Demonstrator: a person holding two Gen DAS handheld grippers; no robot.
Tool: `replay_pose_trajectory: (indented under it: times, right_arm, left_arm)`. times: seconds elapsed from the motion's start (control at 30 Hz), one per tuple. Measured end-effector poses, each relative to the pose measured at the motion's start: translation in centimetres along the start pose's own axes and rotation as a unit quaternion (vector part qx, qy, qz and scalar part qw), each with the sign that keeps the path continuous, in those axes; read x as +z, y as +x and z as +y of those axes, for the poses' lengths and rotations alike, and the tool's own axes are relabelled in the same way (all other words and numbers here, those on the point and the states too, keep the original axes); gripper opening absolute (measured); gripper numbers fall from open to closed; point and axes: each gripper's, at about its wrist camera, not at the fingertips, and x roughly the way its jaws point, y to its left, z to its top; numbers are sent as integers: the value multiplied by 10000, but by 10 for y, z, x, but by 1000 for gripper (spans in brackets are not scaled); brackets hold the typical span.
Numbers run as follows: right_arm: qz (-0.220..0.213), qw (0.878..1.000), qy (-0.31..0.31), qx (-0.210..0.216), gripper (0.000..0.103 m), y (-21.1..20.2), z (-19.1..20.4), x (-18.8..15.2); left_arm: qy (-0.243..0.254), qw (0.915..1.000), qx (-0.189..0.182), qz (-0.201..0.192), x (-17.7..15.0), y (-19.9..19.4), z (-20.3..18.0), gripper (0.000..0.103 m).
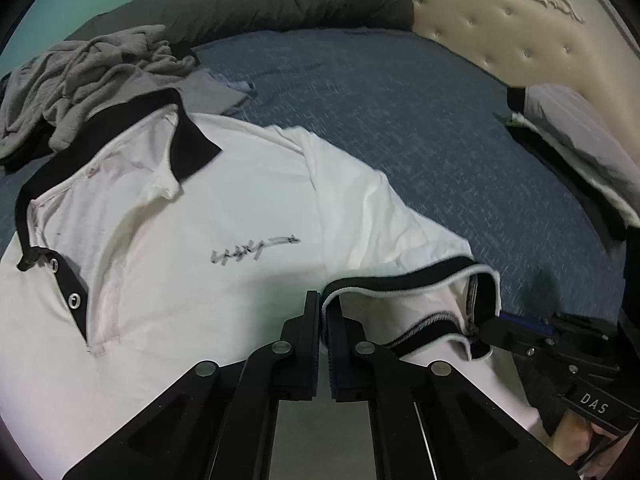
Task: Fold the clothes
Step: 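Grasp the folded sleeve edge with the left gripper while the right gripper releases it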
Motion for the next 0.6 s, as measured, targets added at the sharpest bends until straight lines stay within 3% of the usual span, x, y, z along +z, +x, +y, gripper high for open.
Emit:
replay_pose_trajectory:
  times: [0.23, 0.6]
  right_arm:
    - [102, 9998, -55, 177, 2, -4, 6, -2]
    - [518, 9982, -67, 291, 2, 1, 14, -10]
  left_arm:
    - [-503, 9986, -48, -153, 4, -12, 25, 3]
    - [-607, 9981, 38, -55, -10, -6, 36, 3]
